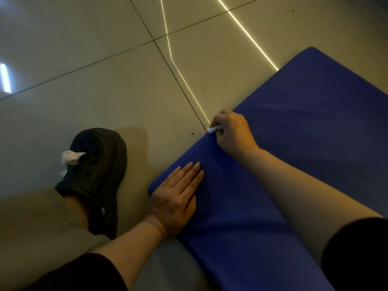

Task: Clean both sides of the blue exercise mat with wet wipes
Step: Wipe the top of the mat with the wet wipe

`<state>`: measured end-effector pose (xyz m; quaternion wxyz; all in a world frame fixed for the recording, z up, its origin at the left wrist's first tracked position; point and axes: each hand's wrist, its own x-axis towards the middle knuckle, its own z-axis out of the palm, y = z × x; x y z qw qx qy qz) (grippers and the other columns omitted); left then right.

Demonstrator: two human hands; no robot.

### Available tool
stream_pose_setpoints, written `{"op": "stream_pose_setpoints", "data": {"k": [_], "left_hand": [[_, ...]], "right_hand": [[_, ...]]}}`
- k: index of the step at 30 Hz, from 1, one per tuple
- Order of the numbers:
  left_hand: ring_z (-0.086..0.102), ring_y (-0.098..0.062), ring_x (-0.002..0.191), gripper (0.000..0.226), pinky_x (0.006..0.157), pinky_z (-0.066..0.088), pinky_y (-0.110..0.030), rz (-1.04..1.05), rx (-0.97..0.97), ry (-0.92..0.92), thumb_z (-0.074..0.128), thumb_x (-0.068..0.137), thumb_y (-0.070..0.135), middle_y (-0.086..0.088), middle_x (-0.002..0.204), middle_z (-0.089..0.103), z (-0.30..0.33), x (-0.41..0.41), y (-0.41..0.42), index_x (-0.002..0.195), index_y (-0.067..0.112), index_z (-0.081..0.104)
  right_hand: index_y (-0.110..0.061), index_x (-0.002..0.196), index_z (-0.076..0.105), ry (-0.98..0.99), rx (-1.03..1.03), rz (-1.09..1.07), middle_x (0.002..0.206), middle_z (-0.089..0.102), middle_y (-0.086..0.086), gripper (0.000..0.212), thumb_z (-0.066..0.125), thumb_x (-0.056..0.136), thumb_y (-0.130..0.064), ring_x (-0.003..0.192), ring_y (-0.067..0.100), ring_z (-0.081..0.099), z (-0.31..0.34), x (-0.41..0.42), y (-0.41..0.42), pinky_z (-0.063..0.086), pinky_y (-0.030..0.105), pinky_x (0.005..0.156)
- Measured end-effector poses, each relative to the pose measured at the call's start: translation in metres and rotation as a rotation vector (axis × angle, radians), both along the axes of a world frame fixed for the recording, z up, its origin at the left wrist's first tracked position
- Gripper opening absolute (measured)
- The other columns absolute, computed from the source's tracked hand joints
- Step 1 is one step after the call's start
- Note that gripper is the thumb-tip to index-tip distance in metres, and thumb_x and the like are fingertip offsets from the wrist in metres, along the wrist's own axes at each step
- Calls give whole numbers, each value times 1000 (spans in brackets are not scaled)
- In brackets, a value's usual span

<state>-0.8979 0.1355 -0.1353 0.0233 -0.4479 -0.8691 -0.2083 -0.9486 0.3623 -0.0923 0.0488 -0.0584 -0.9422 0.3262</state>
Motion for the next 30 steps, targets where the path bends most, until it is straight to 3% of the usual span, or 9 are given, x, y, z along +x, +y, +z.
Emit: {"op": "stream_pose_setpoints", "data": {"k": [5, 10, 12, 15, 17, 20, 24, 27, 30], "left_hand": [[34, -17, 140, 46, 115, 28, -35, 19, -58, -37, 39, 98, 26, -6, 149, 41, 2, 3, 0, 142, 12, 44], [34, -18, 138, 43, 118, 21, -35, 206, 45, -170, 40, 96, 16, -11, 144, 47, 10, 43, -10, 136, 3, 48], [33, -16, 137, 43, 118, 19, -34, 247, 57, -204, 40, 95, 15, -12, 142, 49, 14, 57, -15, 134, 2, 51], [36, -19, 137, 45, 117, 21, -34, 258, 40, -227, 41, 95, 20, -10, 144, 45, 19, 68, -24, 135, 2, 51], [30, -21, 140, 54, 117, 25, -38, 357, 9, -249, 42, 94, 30, -11, 149, 38, 20, 72, -27, 140, 3, 43], [13, -21, 146, 71, 115, 20, -40, 532, 3, -358, 45, 92, 42, -13, 157, 21, 28, 74, -23, 148, 5, 23], [-9, -10, 145, 82, 112, -6, -10, 573, 58, -504, 58, 95, 29, 0, 157, -10, 37, 77, -18, 144, 16, -6], [-7, -8, 145, 89, 115, 1, -14, 651, 120, -568, 62, 92, 30, -1, 160, -8, 40, 76, -17, 147, 17, -7], [0, -9, 147, 90, 118, 9, -19, 690, 152, -632, 66, 89, 28, -1, 161, -3, 41, 75, -15, 152, 15, 3]], "right_hand": [[-5, 78, 66, -53, -1, 182, 86, 60, 4, 6, 65, 85, -6, 78, 19, 61, -2, 47, -6, 54, 34, 67], [-10, 77, 65, -94, 1, -2, 77, 50, -6, 13, 58, 84, -1, 74, 11, 49, 6, 4, -16, 32, 17, 59], [-9, 77, 65, -110, -11, -92, 82, 51, -3, 14, 56, 85, 0, 73, 11, 46, 5, 0, -25, 30, 17, 58], [-7, 78, 65, -111, -30, 37, 84, 52, -1, 11, 58, 86, -3, 76, 16, 53, 6, 25, -35, 35, 16, 59], [-5, 76, 65, -95, -54, 164, 84, 55, 2, 11, 60, 86, -3, 77, 20, 57, 5, 48, -39, 45, 24, 62], [-6, 77, 66, -78, -27, 184, 85, 55, 0, 11, 60, 84, -1, 77, 19, 56, 5, 52, -42, 50, 33, 67], [-5, 83, 66, -63, 19, -50, 89, 55, 2, 13, 55, 86, -1, 81, 16, 52, 8, 18, -51, 42, 26, 68], [-7, 83, 67, -61, 31, -126, 86, 54, 1, 11, 57, 86, -3, 79, 13, 50, 5, 18, -62, 37, 22, 64], [-13, 76, 62, -100, -24, 117, 81, 54, -1, 11, 64, 83, -5, 73, 17, 55, 2, 49, -78, 44, 25, 59]]}}
